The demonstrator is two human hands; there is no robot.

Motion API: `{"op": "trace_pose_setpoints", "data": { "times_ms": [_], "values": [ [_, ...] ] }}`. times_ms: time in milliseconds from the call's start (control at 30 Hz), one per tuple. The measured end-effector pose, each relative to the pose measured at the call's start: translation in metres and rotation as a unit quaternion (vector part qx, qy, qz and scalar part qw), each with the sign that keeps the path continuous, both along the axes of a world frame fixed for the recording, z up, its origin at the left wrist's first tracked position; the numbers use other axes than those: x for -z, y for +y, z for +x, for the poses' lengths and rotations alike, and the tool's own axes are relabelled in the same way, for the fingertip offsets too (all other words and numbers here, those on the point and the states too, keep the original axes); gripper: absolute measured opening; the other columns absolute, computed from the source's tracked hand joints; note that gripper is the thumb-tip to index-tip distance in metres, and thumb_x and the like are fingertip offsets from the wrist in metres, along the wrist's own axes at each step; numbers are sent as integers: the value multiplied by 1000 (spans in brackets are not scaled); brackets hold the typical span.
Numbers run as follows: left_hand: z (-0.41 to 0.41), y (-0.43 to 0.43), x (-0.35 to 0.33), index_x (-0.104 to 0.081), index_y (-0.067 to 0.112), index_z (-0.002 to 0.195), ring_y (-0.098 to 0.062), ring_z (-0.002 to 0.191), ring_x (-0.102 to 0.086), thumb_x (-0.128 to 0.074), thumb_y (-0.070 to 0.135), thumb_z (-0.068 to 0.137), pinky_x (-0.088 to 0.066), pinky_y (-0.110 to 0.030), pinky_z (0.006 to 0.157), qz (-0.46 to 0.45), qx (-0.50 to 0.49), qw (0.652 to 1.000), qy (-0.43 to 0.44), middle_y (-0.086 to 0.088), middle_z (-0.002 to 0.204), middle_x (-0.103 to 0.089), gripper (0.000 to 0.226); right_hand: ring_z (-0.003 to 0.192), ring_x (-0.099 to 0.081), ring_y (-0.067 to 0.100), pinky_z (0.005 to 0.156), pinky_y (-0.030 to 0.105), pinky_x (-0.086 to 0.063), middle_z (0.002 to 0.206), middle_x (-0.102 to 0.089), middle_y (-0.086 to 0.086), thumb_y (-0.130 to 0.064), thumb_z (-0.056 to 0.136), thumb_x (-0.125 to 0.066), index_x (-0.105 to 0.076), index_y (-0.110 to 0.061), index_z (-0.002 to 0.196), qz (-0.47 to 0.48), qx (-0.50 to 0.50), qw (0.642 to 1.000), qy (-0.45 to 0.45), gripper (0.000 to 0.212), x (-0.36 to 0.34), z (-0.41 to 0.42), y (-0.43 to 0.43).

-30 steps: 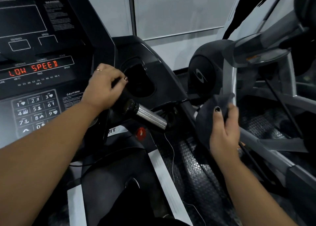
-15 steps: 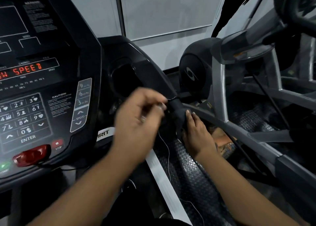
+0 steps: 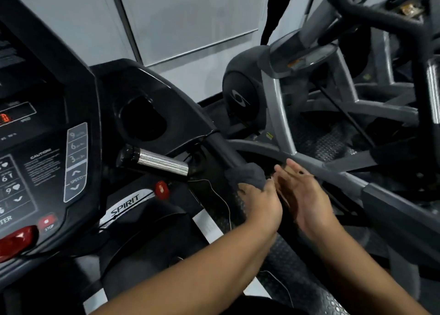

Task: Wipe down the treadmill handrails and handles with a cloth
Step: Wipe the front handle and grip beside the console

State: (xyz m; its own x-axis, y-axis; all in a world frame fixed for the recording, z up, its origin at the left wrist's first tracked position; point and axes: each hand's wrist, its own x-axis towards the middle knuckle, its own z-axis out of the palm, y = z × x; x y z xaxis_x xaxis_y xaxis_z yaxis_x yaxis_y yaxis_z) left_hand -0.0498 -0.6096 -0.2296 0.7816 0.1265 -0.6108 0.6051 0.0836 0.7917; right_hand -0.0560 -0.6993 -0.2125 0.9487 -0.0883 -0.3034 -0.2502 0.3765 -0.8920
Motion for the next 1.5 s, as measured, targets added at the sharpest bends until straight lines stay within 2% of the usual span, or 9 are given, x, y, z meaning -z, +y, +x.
{"op": "trace_pose_setpoints", "data": {
  "times_ms": [67, 233, 400, 567, 733, 867, 1000, 1267, 1500],
  "values": [
    [7, -5, 15, 0, 6, 156, -30, 145, -26, -51, 41, 97, -25, -43, 118, 53, -55, 997, -15, -14, 161, -15, 86, 127, -53, 24, 115, 43, -32, 119, -66, 6, -13, 104, -24, -54, -16, 125, -19, 42, 999, -19, 36, -2, -3, -7],
    [28, 1, 30, -39, 1, 134, -25, 114, -57, -55, 33, 98, -44, -33, 101, 57, -162, 983, -64, -11, 128, -55, 51, 123, -58, 27, 108, 38, -43, 120, -67, 11, -13, 104, -25, -58, -16, 120, -49, 63, 995, -58, 37, 1, -2, -23],
    [42, 9, 25, -43, -4, 128, -26, 111, -57, -51, 36, 100, -35, -16, 81, 63, -198, 976, -65, -10, 119, -55, 49, 119, -61, 25, 95, 23, -51, 121, -67, 13, -15, 100, -30, -59, -14, 120, -57, 47, 994, -78, 35, 5, 1, -34],
    [67, 25, 21, -47, 0, 122, -17, 92, -53, -50, 42, 99, -36, -20, 76, 63, -217, 972, -57, -8, 114, -58, 48, 120, -60, 26, 105, 33, -47, 117, -68, 13, -2, 98, -25, -61, -13, 116, -74, 16, 995, -69, 42, 8, 4, -31],
    [86, 36, 16, -40, -1, 136, -27, 117, -57, -53, 35, 99, -36, -16, 83, 90, -234, 964, -84, -15, 133, -55, 53, 122, -59, 23, 110, 41, -38, 122, -67, 11, -22, 91, -33, -61, -15, 122, -95, -22, 991, -94, 42, 12, 2, -30],
    [96, 40, 15, -38, 1, 139, -30, 117, -59, -54, 36, 98, -37, -19, 84, 103, -243, 960, -94, -16, 134, -56, 56, 123, -58, 21, 114, 49, -33, 124, -67, 7, -16, 99, -31, -63, -19, 121, -108, -39, 989, -94, 40, 12, 5, -29],
    [90, 40, 19, -30, 7, 148, -26, 119, -57, -53, 34, 99, -38, -20, 88, 96, -227, 962, -116, -12, 137, -54, 61, 123, -58, 22, 114, 50, -33, 123, -68, 7, -25, 91, -35, -66, -20, 119, -106, -40, 990, -88, 43, 14, 6, -24],
    [61, 23, 29, -14, 18, 157, -17, 138, -39, -46, 36, 101, -31, -20, 106, 37, -207, 964, -160, -6, 155, -31, 67, 123, -58, 23, 113, 53, -33, 124, -67, 8, -21, 97, -32, -63, -16, 123, -118, -42, 988, -95, 41, 13, 9, -22],
    [84, 36, 20, -10, 17, 157, -21, 135, -42, -46, 28, 102, -29, -15, 95, 51, -233, 959, -151, -9, 154, -35, 66, 122, -59, 23, 113, 51, -34, 123, -68, 7, -25, 89, -33, -64, -18, 121, -113, -43, 988, -97, 44, 8, 8, -25]
  ]
}}
